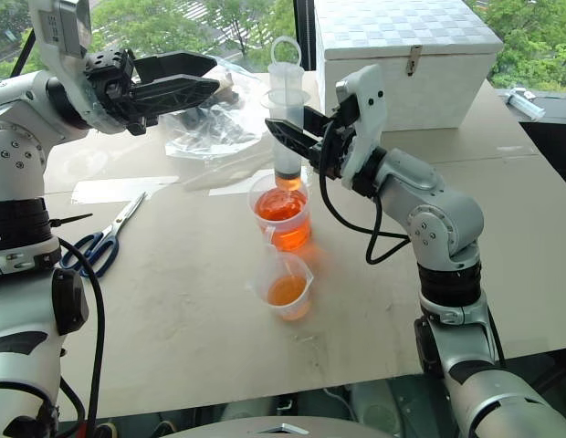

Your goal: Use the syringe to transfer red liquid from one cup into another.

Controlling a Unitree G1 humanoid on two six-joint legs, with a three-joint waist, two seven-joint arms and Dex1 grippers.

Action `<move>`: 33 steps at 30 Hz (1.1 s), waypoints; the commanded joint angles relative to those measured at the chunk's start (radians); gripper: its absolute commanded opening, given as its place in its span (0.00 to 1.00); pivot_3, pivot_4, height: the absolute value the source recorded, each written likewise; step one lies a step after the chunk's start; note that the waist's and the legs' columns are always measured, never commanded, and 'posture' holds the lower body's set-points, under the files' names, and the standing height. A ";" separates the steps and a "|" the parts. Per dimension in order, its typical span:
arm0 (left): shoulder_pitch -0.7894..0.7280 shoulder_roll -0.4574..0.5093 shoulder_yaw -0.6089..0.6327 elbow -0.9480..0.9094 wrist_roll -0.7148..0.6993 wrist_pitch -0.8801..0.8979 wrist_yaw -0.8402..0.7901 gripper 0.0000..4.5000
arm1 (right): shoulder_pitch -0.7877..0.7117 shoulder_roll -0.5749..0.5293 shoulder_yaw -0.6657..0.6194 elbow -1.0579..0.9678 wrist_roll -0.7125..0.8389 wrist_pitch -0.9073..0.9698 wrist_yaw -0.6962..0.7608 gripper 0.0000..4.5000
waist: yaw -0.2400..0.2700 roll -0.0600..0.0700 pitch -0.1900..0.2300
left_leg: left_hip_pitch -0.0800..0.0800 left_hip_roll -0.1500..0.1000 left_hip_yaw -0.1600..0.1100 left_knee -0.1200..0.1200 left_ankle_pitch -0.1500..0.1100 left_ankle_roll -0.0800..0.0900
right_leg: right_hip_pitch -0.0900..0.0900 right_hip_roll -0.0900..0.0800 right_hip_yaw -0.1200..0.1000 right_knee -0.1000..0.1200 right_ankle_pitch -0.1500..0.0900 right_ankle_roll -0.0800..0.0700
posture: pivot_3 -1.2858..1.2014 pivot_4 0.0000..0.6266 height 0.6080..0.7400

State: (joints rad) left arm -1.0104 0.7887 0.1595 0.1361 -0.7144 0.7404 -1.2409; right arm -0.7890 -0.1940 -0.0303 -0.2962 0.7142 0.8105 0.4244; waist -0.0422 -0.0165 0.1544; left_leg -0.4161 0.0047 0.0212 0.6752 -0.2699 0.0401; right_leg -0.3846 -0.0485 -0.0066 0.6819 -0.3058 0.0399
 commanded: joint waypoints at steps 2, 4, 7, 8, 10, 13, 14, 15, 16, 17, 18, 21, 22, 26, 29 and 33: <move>-0.069 -0.014 0.005 -0.003 -0.043 0.008 -0.043 0.52 | -0.021 -0.017 -0.119 -0.101 0.272 0.058 0.067 0.32 | 0.003 0.000 0.000 | 0.000 0.000 0.000 0.000 0.000 0.000 | 0.000 0.000 -0.001 0.000 0.000 0.000 | 0.52 0.24 1.00; -0.089 -0.028 0.000 0.006 -0.051 0.014 -0.055 0.52 | 0.004 -0.062 -0.118 -0.143 0.309 0.063 0.112 0.32 | 0.003 0.000 0.000 | 0.000 0.000 -0.001 0.000 0.000 0.000 | 0.001 -0.001 -0.001 0.000 0.000 0.000 | 0.52 0.24 1.00; -0.104 -0.041 -0.012 -0.008 -0.071 0.033 -0.089 0.52 | 0.039 -0.111 -0.129 -0.185 0.373 0.058 0.152 0.32 | 0.003 0.000 0.000 | 0.000 0.000 -0.002 0.000 0.000 0.000 | 0.003 -0.001 -0.001 -0.002 0.000 0.000 | 0.52 0.24 1.00; -0.106 -0.043 -0.016 -0.012 -0.075 0.036 -0.102 0.52 | 0.048 -0.124 -0.127 -0.194 0.387 0.055 0.161 0.32 | 0.003 0.000 0.000 | 0.000 0.000 -0.002 0.000 0.000 0.000 | 0.003 -0.001 -0.001 -0.002 0.000 0.000 | 0.52 0.24 1.00; -0.116 -0.052 -0.025 -0.016 -0.085 0.048 -0.123 0.52 | 0.084 -0.147 -0.117 -0.222 0.427 0.060 0.179 0.32 | 0.001 0.000 0.000 | 0.000 0.000 -0.002 0.000 0.000 0.000 | 0.003 0.000 -0.001 -0.002 0.000 0.000 | 0.52 0.24 1.00; -0.136 -0.080 -0.044 -0.014 -0.095 0.058 -0.141 0.52 | 0.176 -0.181 -0.072 -0.283 0.427 0.045 0.230 0.32 | 0.003 0.000 0.000 | 0.001 0.000 -0.002 0.000 0.000 0.000 | 0.003 0.000 -0.001 -0.002 0.000 0.000 | 0.52 0.24 1.00; -0.138 -0.089 -0.053 -0.019 -0.096 0.057 -0.148 0.52 | 0.205 -0.191 -0.057 -0.298 0.417 0.036 0.248 0.32 | 0.003 0.000 0.000 | 0.001 0.000 -0.002 0.000 0.000 0.000 | 0.003 0.000 -0.001 -0.002 0.000 0.000 | 0.52 0.24 1.00; -0.138 -0.096 -0.060 -0.026 -0.102 0.064 -0.155 0.52 | 0.231 -0.203 -0.043 -0.310 0.402 0.027 0.268 0.32 | 0.004 0.000 0.000 | 0.000 0.000 -0.002 0.000 0.000 0.000 | 0.003 0.000 0.000 -0.002 0.000 0.000 | 0.52 0.24 1.00; -0.136 -0.102 -0.066 -0.036 -0.108 0.073 -0.165 0.52 | 0.255 -0.219 -0.025 -0.320 0.377 0.013 0.290 0.32 | 0.004 0.000 0.000 | 0.000 0.000 -0.002 0.001 0.000 0.000 | 0.004 0.000 0.000 -0.002 0.000 0.000 | 0.52 0.24 1.00; -0.132 -0.107 -0.073 -0.048 -0.114 0.080 -0.175 0.52 | 0.280 -0.230 -0.010 -0.328 0.353 -0.004 0.308 0.32 | 0.004 0.000 0.000 | 0.000 0.000 -0.002 0.001 0.000 0.000 | 0.004 0.000 0.000 -0.003 0.000 0.000 | 0.52 0.24 1.00; -0.129 -0.114 -0.084 -0.057 -0.116 0.086 -0.183 0.52 | 0.301 -0.239 0.006 -0.334 0.333 -0.016 0.321 0.32 | 0.003 0.000 0.000 | 0.000 0.000 -0.002 0.001 0.000 0.000 | 0.004 0.000 0.000 -0.003 0.000 0.000 | 0.52 0.24 1.00; -0.127 -0.129 -0.114 -0.063 -0.105 0.082 -0.202 0.52 | 0.326 -0.239 0.043 -0.341 0.302 -0.043 0.329 0.32 | 0.004 0.000 0.000 | 0.001 0.000 -0.002 0.002 0.000 0.000 | 0.004 0.000 0.000 -0.003 0.000 0.000 | 0.52 0.24 1.00; -0.130 -0.135 -0.121 -0.062 -0.102 0.081 -0.205 0.52 | 0.331 -0.239 0.057 -0.342 0.288 -0.053 0.335 0.32 | 0.004 0.000 0.000 | 0.001 0.000 -0.002 0.002 0.000 0.000 | 0.004 0.000 0.000 -0.003 0.000 0.000 | 0.52 0.24 1.00; -0.133 -0.148 -0.139 -0.072 -0.108 0.086 -0.222 0.52 | 0.340 -0.233 0.083 -0.339 0.269 -0.078 0.346 0.32 | 0.004 0.000 0.000 | 0.001 0.000 -0.002 0.003 0.000 0.000 | 0.004 0.000 0.001 -0.003 0.000 0.000 | 0.52 0.24 1.00; -0.133 -0.156 -0.147 -0.080 -0.119 0.098 -0.235 0.52 | 0.338 -0.231 0.090 -0.333 0.261 -0.092 0.353 0.32 | 0.005 0.000 0.000 | 0.001 0.000 -0.002 0.004 0.000 0.000 | 0.004 0.000 0.001 -0.003 0.000 0.000 | 0.52 0.24 1.00; -0.125 -0.161 -0.148 -0.103 -0.148 0.129 -0.249 0.52 | 0.326 -0.233 0.091 -0.314 0.248 -0.108 0.358 0.32 | 0.008 0.000 0.000 | 0.001 0.000 -0.002 0.004 0.000 0.000 | 0.004 0.000 0.000 -0.003 0.000 0.000 | 0.52 0.24 1.00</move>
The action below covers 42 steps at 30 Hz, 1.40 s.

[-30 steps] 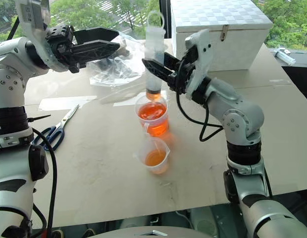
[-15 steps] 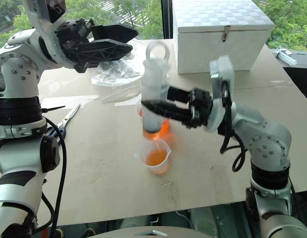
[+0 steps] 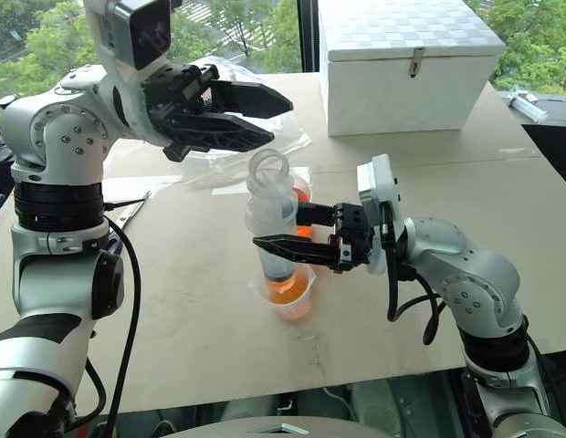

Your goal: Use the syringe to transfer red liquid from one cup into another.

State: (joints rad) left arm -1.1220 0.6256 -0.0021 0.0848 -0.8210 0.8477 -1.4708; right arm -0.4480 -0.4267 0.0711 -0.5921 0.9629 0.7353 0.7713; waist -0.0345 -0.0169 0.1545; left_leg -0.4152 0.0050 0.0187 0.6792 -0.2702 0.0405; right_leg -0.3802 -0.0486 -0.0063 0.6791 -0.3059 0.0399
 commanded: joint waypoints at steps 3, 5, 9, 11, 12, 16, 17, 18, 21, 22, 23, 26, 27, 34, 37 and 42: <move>-0.010 0.013 0.023 -0.067 -0.062 0.047 -0.022 0.52 | -0.017 -0.004 -0.011 -0.010 -0.019 -0.040 0.014 0.32 | 0.000 0.000 0.000 | 0.000 0.000 0.000 0.000 0.000 0.000 | 0.000 0.000 0.000 0.000 0.000 0.000 | 0.52 0.24 1.00; -0.010 0.021 0.033 -0.075 -0.070 0.063 -0.007 0.52 | -0.017 -0.005 -0.009 -0.003 -0.038 -0.049 0.013 0.32 | 0.000 0.000 0.000 | 0.000 0.000 0.000 0.000 0.000 0.000 | 0.000 0.000 0.000 0.000 0.000 0.000 | 0.52 0.24 1.00; 0.013 0.047 0.051 -0.119 -0.086 0.092 0.033 0.52 | -0.013 -0.009 0.004 0.011 -0.086 -0.072 0.018 0.32 | -0.001 0.000 0.000 | 0.000 0.000 0.000 0.000 0.000 0.000 | 0.000 0.000 0.000 0.000 0.000 0.000 | 0.52 0.24 1.00; 0.030 0.060 0.068 -0.151 -0.109 0.115 0.057 0.52 | -0.007 -0.007 0.006 0.013 -0.097 -0.077 0.020 0.32 | 0.000 0.000 0.000 | 0.000 0.000 0.000 0.000 0.000 0.000 | 0.000 0.000 0.000 0.000 0.000 0.000 | 0.52 0.24 1.00; 0.041 0.068 0.079 -0.170 -0.123 0.130 0.074 0.52 | -0.003 -0.005 0.006 0.013 -0.099 -0.076 0.018 0.32 | 0.000 0.000 0.000 | 0.000 0.000 0.000 0.000 0.000 0.000 | 0.000 0.000 0.000 0.000 0.000 0.000 | 0.52 0.24 1.00; 0.086 0.100 0.119 -0.265 -0.176 0.189 0.163 0.52 | 0.012 -0.005 0.012 0.011 -0.114 -0.081 0.017 0.32 | 0.000 0.000 0.000 | 0.000 0.000 -0.001 0.000 0.000 0.000 | 0.000 0.000 0.000 0.000 0.000 0.000 | 0.52 0.24 1.00; 0.098 0.107 0.128 -0.291 -0.188 0.205 0.191 0.52 | 0.013 -0.003 0.014 0.013 -0.119 -0.083 0.014 0.32 | -0.001 0.000 0.000 | 0.000 0.000 -0.001 0.000 0.000 0.000 | 0.000 0.000 0.000 0.000 0.000 0.000 | 0.52 0.24 1.00; 0.110 0.115 0.134 -0.318 -0.196 0.221 0.228 0.52 | 0.015 -0.002 0.015 0.015 -0.124 -0.086 0.012 0.32 | -0.001 0.000 0.000 | 0.000 0.000 -0.001 0.000 0.000 0.000 | 0.000 -0.001 0.000 0.000 0.000 0.000 | 0.52 0.24 1.00; 0.145 0.127 0.136 -0.382 -0.185 0.241 0.326 0.52 | 0.020 0.000 0.018 0.020 -0.140 -0.096 0.009 0.32 | 0.001 0.000 0.000 | 0.000 0.000 -0.001 0.000 0.000 0.000 | 0.001 -0.001 0.000 0.000 0.000 0.000 | 0.52 0.24 1.00; 0.154 0.120 0.143 -0.402 -0.191 0.254 0.375 0.52 | 0.023 0.000 0.018 0.021 -0.144 -0.098 0.007 0.32 | 0.002 0.000 0.000 | 0.000 0.000 -0.001 0.000 0.000 0.000 | 0.001 -0.001 0.000 0.000 0.000 0.000 | 0.52 0.24 1.00; 0.159 0.110 0.149 -0.417 -0.202 0.269 0.424 0.52 | 0.026 0.000 0.018 0.021 -0.146 -0.099 0.005 0.32 | 0.004 0.000 0.000 | 0.000 0.000 -0.001 0.000 0.000 0.000 | 0.001 -0.001 0.000 0.000 0.000 0.000 | 0.52 0.24 1.00; 0.174 0.063 0.163 -0.466 -0.271 0.345 0.597 0.52 | 0.035 -0.001 0.014 0.018 -0.149 -0.101 0.002 0.32 | 0.012 0.000 0.000 | 0.000 0.000 -0.002 0.001 0.000 0.000 | 0.001 -0.001 0.000 0.000 0.000 0.000 | 0.52 0.24 1.00; 0.186 0.057 0.165 -0.494 -0.290 0.356 0.630 0.52 | 0.037 -0.001 0.013 0.018 -0.150 -0.102 0.002 0.32 | 0.014 0.000 0.000 | 0.000 0.000 -0.002 0.002 0.000 0.000 | 0.001 -0.001 0.000 0.000 0.000 0.000 | 0.52 0.24 1.00; 0.225 0.029 0.200 -0.516 -0.514 0.422 0.842 0.52 | 0.043 0.001 0.014 0.026 -0.154 -0.104 0.005 0.32 | 0.019 0.000 0.000 | 0.000 0.000 -0.002 0.002 0.000 0.000 | 0.001 -0.001 0.000 0.001 0.000 0.000 | 0.52 0.24 1.00; 0.235 0.047 0.195 -0.512 -0.584 0.424 0.885 0.52 | 0.042 0.001 0.016 0.028 -0.155 -0.104 0.007 0.32 | 0.019 0.000 0.000 | 0.001 0.000 -0.002 0.002 0.000 0.000 | 0.001 -0.001 0.000 0.001 0.000 0.000 | 0.52 0.24 1.00; 0.241 0.084 0.182 -0.516 -0.635 0.408 0.911 0.37 | 0.043 0.001 0.013 0.028 -0.154 -0.104 0.009 0.32 | 0.019 0.000 0.000 | 0.001 0.000 -0.002 0.002 0.000 0.000 | 0.001 -0.001 0.000 0.001 0.000 0.000 | 0.52 0.24 1.00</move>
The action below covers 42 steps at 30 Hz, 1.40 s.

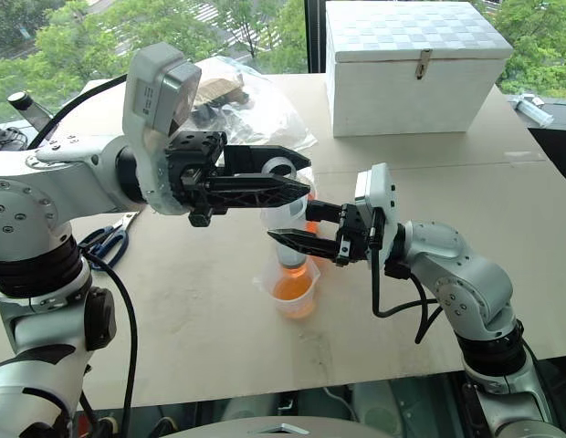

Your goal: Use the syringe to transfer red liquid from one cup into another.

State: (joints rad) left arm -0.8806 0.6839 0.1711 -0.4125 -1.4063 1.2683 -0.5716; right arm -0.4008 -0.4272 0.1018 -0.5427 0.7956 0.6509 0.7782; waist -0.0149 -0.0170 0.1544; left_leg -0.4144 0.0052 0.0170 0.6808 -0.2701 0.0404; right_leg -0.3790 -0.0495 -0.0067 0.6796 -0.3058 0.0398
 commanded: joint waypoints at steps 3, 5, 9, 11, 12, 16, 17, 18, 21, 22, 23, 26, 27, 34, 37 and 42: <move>0.004 0.038 0.000 -0.017 -0.081 -0.015 0.034 0.07 | -0.003 0.003 -0.019 -0.024 0.015 -0.020 0.001 0.32 | 0.000 0.000 0.000 | 0.000 0.000 0.000 0.000 0.000 0.000 | 0.000 0.000 0.000 0.000 0.000 0.000 | 0.52 0.24 1.00; 0.007 0.049 -0.005 -0.018 -0.088 -0.018 0.035 0.03 | -0.003 0.004 -0.018 -0.025 0.017 -0.019 0.000 0.32 | 0.000 0.000 0.000 | 0.000 0.000 0.000 0.000 0.000 0.000 | 0.000 0.000 0.000 0.000 0.000 0.000 | 0.52 0.24 1.00; 0.008 0.062 -0.016 -0.021 -0.095 -0.026 0.032 0.03 | -0.004 0.004 -0.019 -0.027 0.023 -0.016 0.000 0.32 | 0.001 0.000 0.000 | 0.000 0.000 0.000 0.000 0.000 0.000 | 0.000 0.000 0.000 0.000 0.000 0.000 | 0.52 0.24 1.00; 0.011 0.067 -0.022 -0.021 -0.104 -0.029 0.033 0.03 | -0.005 0.004 -0.020 -0.027 0.027 -0.013 0.001 0.32 | 0.001 0.000 0.000 | 0.000 0.000 0.000 0.000 0.000 0.000 | 0.000 0.000 0.000 0.000 0.000 0.000 | 0.52 0.24 1.00; 0.012 0.069 -0.024 -0.021 -0.108 -0.031 0.035 0.03 | -0.006 0.003 -0.020 -0.027 0.029 -0.012 0.002 0.32 | 0.001 0.000 0.000 | 0.000 0.000 0.000 0.000 0.000 0.000 | 0.000 0.000 0.000 0.000 0.000 0.000 | 0.52 0.24 1.00; 0.026 0.078 -0.036 -0.021 -0.130 -0.031 0.035 0.03 | -0.010 0.000 -0.018 -0.025 0.038 -0.006 0.011 0.32 | 0.001 0.000 0.000 | 0.000 0.000 0.000 0.000 0.000 0.000 | 0.000 0.000 0.000 0.000 0.000 0.000 | 0.52 0.24 1.00; 0.033 0.082 -0.039 -0.023 -0.142 -0.029 0.030 0.03 | -0.012 0.002 -0.020 -0.024 0.039 -0.005 0.010 0.32 | 0.001 0.000 0.000 | 0.000 0.000 0.000 0.000 0.000 0.000 | 0.000 0.000 0.000 0.000 0.000 0.000 | 0.52 0.24 1.00; 0.041 0.087 -0.041 -0.026 -0.150 -0.027 0.022 0.03 | -0.015 0.003 -0.021 -0.023 0.039 -0.005 0.010 0.32 | 0.001 0.000 0.000 | 0.000 0.000 0.000 0.000 0.000 0.000 | 0.000 0.000 0.000 0.000 0.000 0.000 | 0.52 0.24 1.00; 0.080 0.092 -0.049 -0.035 -0.160 -0.032 0.008 0.03 | -0.028 0.008 -0.026 -0.019 0.042 -0.005 0.011 0.32 | 0.000 0.000 0.000 | 0.000 0.000 0.000 0.000 0.000 0.000 | 0.000 0.000 0.000 0.000 0.000 0.000 | 0.52 0.24 1.00; 0.092 0.090 -0.057 -0.037 -0.151 -0.037 0.007 0.03 | -0.032 0.008 -0.027 -0.018 0.042 -0.005 0.012 0.32 | 0.000 0.000 0.000 | 0.000 0.000 0.000 0.000 0.000 0.000 | 0.000 0.000 0.000 0.000 0.000 0.000 | 0.52 0.24 1.00; 0.101 0.091 -0.062 -0.038 -0.146 -0.041 0.005 0.03 | -0.036 0.007 -0.028 -0.017 0.043 -0.005 0.014 0.32 | 0.001 0.000 0.000 | 0.000 0.000 0.000 0.000 0.000 0.000 | 0.000 0.000 0.000 0.000 0.000 0.000 | 0.52 0.24 1.00; 0.122 0.106 -0.066 -0.043 -0.144 -0.044 -0.013 0.03 | -0.044 0.008 -0.034 -0.019 0.049 -0.001 0.011 0.32 | 0.001 0.000 0.000 | 0.000 0.000 0.000 0.000 0.000 0.000 | 0.000 0.000 0.000 0.000 0.000 0.000 | 0.52 0.24 1.00; 0.129 0.107 -0.068 -0.045 -0.148 -0.046 -0.017 0.03 | -0.047 0.008 -0.037 -0.021 0.052 0.001 0.009 0.32 | 0.001 0.000 0.000 | 0.000 0.000 0.000 0.000 0.000 0.000 | 0.000 0.000 0.000 0.000 0.000 0.000 | 0.52 0.24 1.00; 0.172 0.129 -0.081 -0.053 -0.119 -0.062 -0.059 0.03 | -0.089 0.035 -0.062 -0.014 0.076 0.009 -0.020 0.32 | 0.001 0.000 0.000 | 0.000 0.000 0.000 0.000 0.000 0.000 | 0.000 0.000 0.000 0.000 0.000 0.000 | 0.52 0.24 1.00; 0.176 0.133 -0.087 -0.056 -0.116 -0.069 -0.073 0.03 | -0.104 0.046 -0.071 -0.012 0.087 0.014 -0.035 0.32 | 0.001 0.000 0.000 | 0.000 0.000 0.000 0.000 0.000 0.000 | 0.000 0.000 0.000 0.000 0.000 0.000 | 0.52 0.24 1.00; 0.168 0.124 -0.090 -0.048 -0.117 -0.087 -0.070 0.03 | -0.113 0.055 -0.071 -0.014 0.103 0.026 -0.057 0.32 | 0.001 0.000 0.000 | 0.000 0.000 0.000 0.000 0.000 0.000 | 0.000 0.000 0.000 0.000 0.000 0.000 | 0.52 0.24 1.00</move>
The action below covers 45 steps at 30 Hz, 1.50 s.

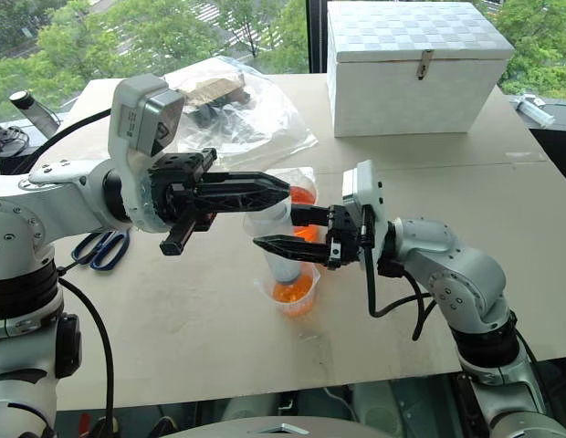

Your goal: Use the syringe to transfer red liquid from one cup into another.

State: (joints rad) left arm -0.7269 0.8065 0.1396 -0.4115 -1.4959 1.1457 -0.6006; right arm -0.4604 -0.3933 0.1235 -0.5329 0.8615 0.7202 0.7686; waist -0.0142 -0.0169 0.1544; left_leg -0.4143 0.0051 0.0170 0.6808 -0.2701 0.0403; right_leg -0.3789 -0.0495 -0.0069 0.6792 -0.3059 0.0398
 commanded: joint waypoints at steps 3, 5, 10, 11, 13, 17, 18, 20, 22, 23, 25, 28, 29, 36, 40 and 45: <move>-0.028 -0.018 -0.027 -0.007 -0.070 0.010 -0.047 0.03 | -0.044 0.014 -0.076 -0.034 0.036 -0.037 -0.042 0.32 | 0.001 0.000 0.000 | 0.000 0.000 0.000 0.000 0.000 0.000 | 0.000 0.000 0.000 0.000 0.000 0.000 | 0.52 0.24 1.00; -0.049 -0.023 -0.009 0.019 -0.096 0.002 -0.043 0.26 | -0.045 0.012 -0.072 -0.035 0.038 -0.034 -0.041 0.32 | 0.000 0.000 0.000 | 0.000 0.000 0.000 0.000 0.000 0.000 | 0.000 0.000 0.000 0.000 0.000 0.000 | 0.52 0.24 1.00; -0.079 -0.023 0.016 0.083 -0.148 -0.009 0.008 0.73 | -0.054 0.010 -0.077 -0.026 0.046 -0.027 -0.040 0.32 | 0.000 0.000 0.000 | 0.000 0.000 0.000 0.000 0.000 0.000 | 0.000 0.000 0.000 0.000 0.000 0.000 | 0.52 0.24 1.00; -0.079 -0.015 0.022 0.086 -0.164 -0.005 0.002 0.73 | -0.056 0.010 -0.079 -0.024 0.049 -0.025 -0.040 0.32 | -0.001 0.000 0.000 | 0.000 0.000 0.000 0.000 0.000 0.000 | 0.000 0.000 0.000 0.000 0.000 0.000 | 0.52 0.24 1.00; -0.079 -0.003 0.036 0.095 -0.198 -0.007 0.003 0.73 | -0.057 0.008 -0.082 -0.023 0.055 -0.022 -0.039 0.32 | -0.001 0.000 0.000 | 0.000 0.000 0.000 0.000 0.000 0.000 | 0.000 0.000 0.000 0.000 0.000 0.000 | 0.52 0.24 1.00; -0.091 0.008 0.053 0.121 -0.202 -0.026 0.016 0.73 | -0.058 -0.001 -0.089 -0.022 0.078 -0.012 -0.035 0.32 | 0.000 0.000 0.000 | 0.000 0.000 0.000 0.000 0.000 0.000 | 0.000 0.000 0.000 0.000 0.000 0.000 | 0.52 0.24 1.00; -0.091 0.013 0.058 0.124 -0.200 -0.027 0.013 0.73 | -0.059 -0.005 -0.097 -0.023 0.094 -0.004 -0.038 0.32 | 0.001 0.000 0.000 | 0.000 0.000 0.000 0.000 0.000 0.000 | 0.000 0.000 0.000 0.000 0.000 0.000 | 0.52 0.24 1.00; -0.088 0.028 0.074 0.126 -0.184 -0.030 -0.005 0.73 | -0.078 -0.002 -0.140 -0.015 0.174 0.030 -0.082 0.32 | 0.000 0.000 0.000 | 0.000 0.000 0.000 0.000 0.000 0.000 | 0.000 0.000 0.000 0.000 0.000 0.000 | 0.52 0.24 1.00; -0.079 0.048 0.095 0.132 -0.157 -0.037 -0.026 0.73 | -0.099 -0.019 -0.188 -0.001 0.271 0.076 -0.129 0.32 | 0.000 0.000 0.000 | 0.000 0.000 0.000 0.000 0.000 0.000 | 0.000 0.000 0.000 0.000 0.000 0.000 | 0.52 0.24 1.00; -0.070 0.063 0.106 0.135 -0.130 -0.040 -0.038 0.73 | -0.108 -0.041 -0.212 0.012 0.325 0.109 -0.150 0.32 | -0.001 0.000 0.000 | 0.000 0.000 0.000 0.000 0.000 0.000 | 0.000 0.000 0.000 0.000 0.000 0.000 | 0.52 0.24 1.00; -0.050 0.088 0.124 0.140 -0.085 -0.048 -0.063 0.73 | -0.123 -0.085 -0.253 0.039 0.409 0.156 -0.183 0.32 | -0.002 0.000 0.000 | 0.000 0.000 0.000 0.000 0.000 0.000 | 0.000 0.000 0.000 0.000 0.000 0.000 | 0.52 0.24 1.00; -0.011 0.133 0.160 0.151 -0.021 -0.060 -0.110 0.73 | -0.154 -0.174 -0.313 0.106 0.536 0.224 -0.240 0.32 | -0.002 0.000 0.000 | 0.000 0.000 0.000 -0.001 0.000 0.000 | 0.000 0.000 -0.001 0.000 0.000 0.000 | 0.52 0.24 1.00; 0.006 0.150 0.172 0.154 0.005 -0.064 -0.122 0.73 | -0.162 -0.215 -0.326 0.132 0.571 0.256 -0.251 0.32 | -0.002 0.000 0.000 | 0.000 0.000 0.001 -0.001 0.000 0.000 | 0.000 0.000 0.000 0.000 0.000 0.000 | 0.52 0.24 1.00; 0.320 0.248 0.271 0.077 0.236 -0.133 -0.256 0.73 | -0.154 -0.548 -0.225 0.337 0.377 0.465 -0.169 0.32 | -0.001 -0.001 0.001 | 0.000 0.000 0.002 -0.004 0.000 0.001 | 0.000 -0.001 0.000 -0.003 0.000 0.000 | 0.52 0.24 1.00; 0.518 0.248 0.285 0.025 0.389 -0.224 -0.326 0.73 | -0.200 -0.613 0.017 0.388 0.084 0.439 -0.103 0.32 | -0.003 -0.001 0.001 | 0.001 0.000 0.005 -0.006 -0.001 0.001 | -0.002 -0.001 0.004 -0.002 0.000 0.000 | 0.52 0.24 1.00; 0.706 0.213 0.276 -0.038 0.546 -0.341 -0.359 0.73 | -0.241 -0.528 0.189 0.520 -0.197 0.279 -0.066 0.43 | 0.001 -0.001 0.001 | 0.000 0.001 0.005 -0.007 -0.001 0.001 | -0.002 -0.001 0.004 -0.004 0.000 -0.001 | 0.52 0.24 1.00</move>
State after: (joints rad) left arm -0.0640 1.0283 0.3946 -0.4017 -1.0178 0.8720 -0.9414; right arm -0.6855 -0.9403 0.2685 -0.0790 0.8037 1.0874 0.6932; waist -0.0136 -0.0181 0.1549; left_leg -0.4143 0.0058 0.0217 0.6741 -0.2708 0.0414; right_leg -0.3811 -0.0511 -0.0034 0.6752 -0.3062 0.0392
